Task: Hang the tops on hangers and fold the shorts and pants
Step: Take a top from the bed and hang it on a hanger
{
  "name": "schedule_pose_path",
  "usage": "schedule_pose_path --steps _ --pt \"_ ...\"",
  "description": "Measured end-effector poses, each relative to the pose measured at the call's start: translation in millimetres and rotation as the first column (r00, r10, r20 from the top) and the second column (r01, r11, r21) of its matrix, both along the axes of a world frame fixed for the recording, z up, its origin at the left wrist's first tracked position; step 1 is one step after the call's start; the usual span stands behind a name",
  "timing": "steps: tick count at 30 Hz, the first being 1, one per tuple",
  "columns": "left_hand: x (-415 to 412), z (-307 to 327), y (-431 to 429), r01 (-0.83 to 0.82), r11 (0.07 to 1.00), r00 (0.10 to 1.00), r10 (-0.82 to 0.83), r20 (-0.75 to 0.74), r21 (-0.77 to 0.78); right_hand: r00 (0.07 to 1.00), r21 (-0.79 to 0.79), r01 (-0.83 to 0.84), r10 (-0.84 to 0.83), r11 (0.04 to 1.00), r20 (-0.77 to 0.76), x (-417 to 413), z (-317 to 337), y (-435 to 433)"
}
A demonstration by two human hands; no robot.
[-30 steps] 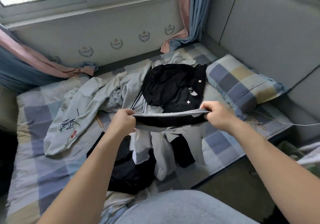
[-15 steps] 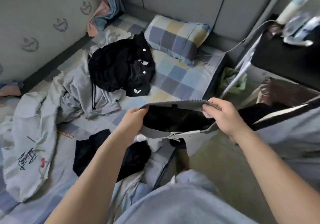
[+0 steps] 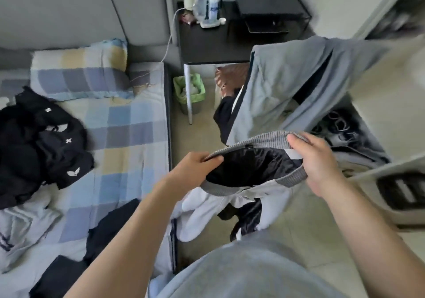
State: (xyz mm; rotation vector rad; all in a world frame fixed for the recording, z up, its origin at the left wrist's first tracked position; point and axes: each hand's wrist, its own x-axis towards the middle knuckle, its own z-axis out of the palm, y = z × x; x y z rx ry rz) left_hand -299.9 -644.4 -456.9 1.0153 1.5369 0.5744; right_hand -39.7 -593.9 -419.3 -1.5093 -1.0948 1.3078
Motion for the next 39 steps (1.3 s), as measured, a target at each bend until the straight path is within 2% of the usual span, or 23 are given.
schedule_pose_path --steps 4,6,16,20,23,25,28,32,36,39 --pt "84.1 0.4 61.8 0.136 0.99 0.989 -0.138 0.058 0.031 0.986 0.028 0.166 -0.167 0.986 0.031 86.3 9.2 21.3" --pt "130.7 4.6 95.6 0.171 0.985 0.982 -0.173 0.07 0.033 0.979 0.04 0.197 -0.199 0.98 0.049 129.4 14.8 39.4" --pt "362.0 40.8 259.3 0.175 0.984 0.969 -0.178 0.169 0.032 0.935 0.166 0.341 -0.353 0.925 0.044 322.5 56.1 140.5" --pt "428.0 79.1 324.6 0.304 0.941 0.94 -0.322 0.112 0.15 0.918 0.24 0.384 -0.397 0.891 0.003 370.6 85.4 181.7" --pt "469.2 112.8 378.9 0.326 0.906 0.927 -0.362 0.096 0.269 0.891 0.331 0.427 -0.454 0.841 0.003 398.4 109.9 218.8" --pt "495.3 133.1 415.6 0.332 0.877 0.915 -0.389 0.108 0.348 0.86 0.393 0.473 -0.51 0.789 -0.013 413.8 128.0 245.5" --pt "533.1 159.2 467.9 0.351 0.851 0.867 -0.453 0.208 0.39 0.803 0.474 0.547 -0.592 0.691 -0.063 434.4 148.5 288.8" --pt "575.4 191.2 537.7 0.449 0.805 0.759 -0.573 0.309 0.388 0.717 0.553 0.625 -0.686 0.552 -0.126 454.2 174.8 350.2" --pt "614.0 246.3 618.3 0.54 0.722 0.69 -0.674 0.264 0.432 0.565 0.644 0.699 -0.792 0.31 -0.232 474.5 222.4 426.1" --pt "633.3 291.5 670.2 0.653 0.584 0.604 -0.786 0.133 0.482 0.498 0.699 0.689 -0.825 0.19 -0.267 493.1 257.5 475.7"
